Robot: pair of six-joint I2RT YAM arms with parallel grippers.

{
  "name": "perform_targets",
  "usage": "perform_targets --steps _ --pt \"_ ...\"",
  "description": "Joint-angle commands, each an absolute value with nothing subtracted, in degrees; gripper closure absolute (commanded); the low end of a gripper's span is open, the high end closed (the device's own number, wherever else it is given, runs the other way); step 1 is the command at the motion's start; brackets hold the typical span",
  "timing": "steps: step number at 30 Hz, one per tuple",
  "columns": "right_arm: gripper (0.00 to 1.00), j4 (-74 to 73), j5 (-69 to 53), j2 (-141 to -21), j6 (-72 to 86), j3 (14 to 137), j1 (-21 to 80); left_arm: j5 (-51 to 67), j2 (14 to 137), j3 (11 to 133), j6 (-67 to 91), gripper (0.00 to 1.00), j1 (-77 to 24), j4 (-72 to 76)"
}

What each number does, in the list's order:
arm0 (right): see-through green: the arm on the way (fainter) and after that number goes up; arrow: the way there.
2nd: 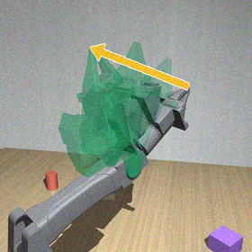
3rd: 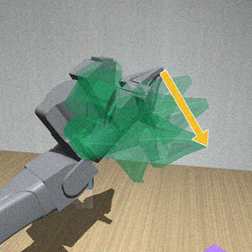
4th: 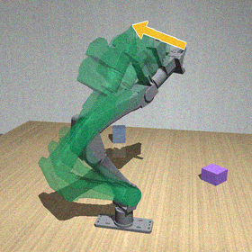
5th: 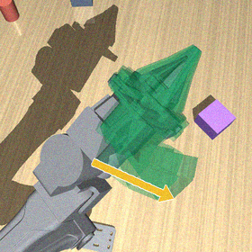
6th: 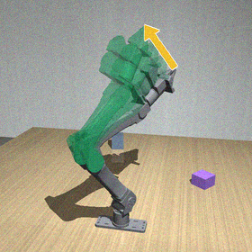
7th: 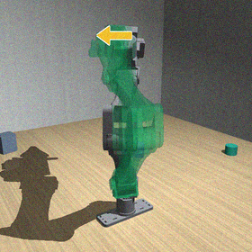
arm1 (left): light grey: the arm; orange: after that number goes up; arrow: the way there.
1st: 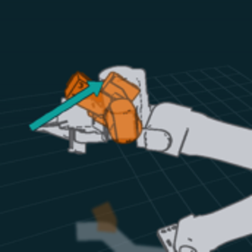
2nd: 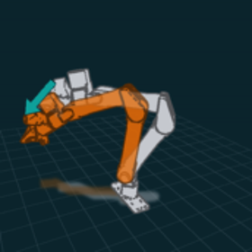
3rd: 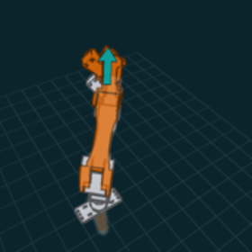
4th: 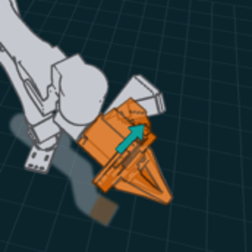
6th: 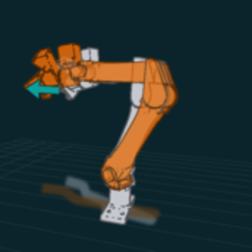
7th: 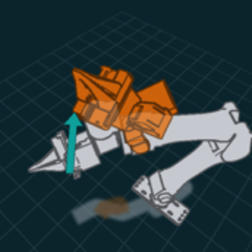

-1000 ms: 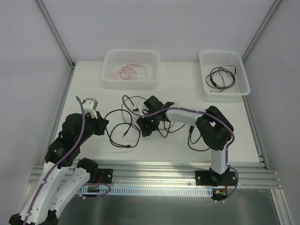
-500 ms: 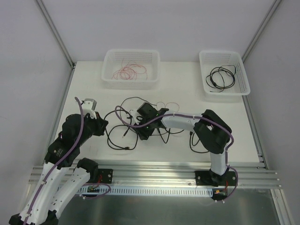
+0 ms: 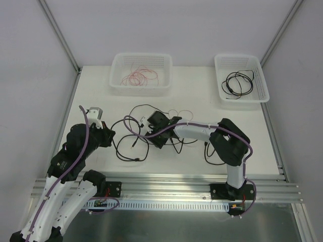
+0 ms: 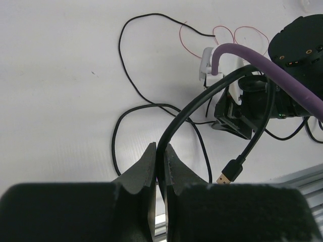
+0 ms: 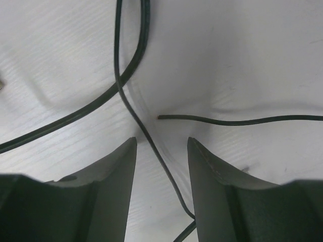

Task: Untangle the cables

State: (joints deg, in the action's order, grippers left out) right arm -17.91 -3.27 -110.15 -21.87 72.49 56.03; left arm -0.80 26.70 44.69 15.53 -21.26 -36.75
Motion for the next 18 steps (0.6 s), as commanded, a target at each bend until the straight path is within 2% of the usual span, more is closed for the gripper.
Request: perform_targets --steps 1,5,8,9,13,18 --pt "0.52 -24.3 -8.7 -111.1 -24.4 75.4 57.3 -3.2 26.0 45.0 16.4 0.99 -20.8 -37.0" --pt "0.55 -26.5 -12.4 -112.2 -24.5 76.0 58.5 -4.3 25.8 45.0 16.8 0.99 -20.7 -37.2" --pt "0.63 -26.8 -10.4 -113.0 -24.1 76.2 59.3 -4.6 25.8 44.8 17.4 0.99 -20.7 -37.3" --pt "0.75 -27.3 -9.6 -113.5 -24.0 76.5 59.6 -4.7 25.7 44.8 17.5 0.99 -20.7 -37.3" --pt "0.97 -27.6 -4.0 -113.0 -22.7 76.7 60.0 -6.2 25.1 44.8 18.0 0.99 -20.8 -37.6" --pt "0.99 -26.3 -0.4 -104.1 -20.8 72.4 59.9 -10.9 25.6 43.2 19.0 0.99 -20.8 -38.3"
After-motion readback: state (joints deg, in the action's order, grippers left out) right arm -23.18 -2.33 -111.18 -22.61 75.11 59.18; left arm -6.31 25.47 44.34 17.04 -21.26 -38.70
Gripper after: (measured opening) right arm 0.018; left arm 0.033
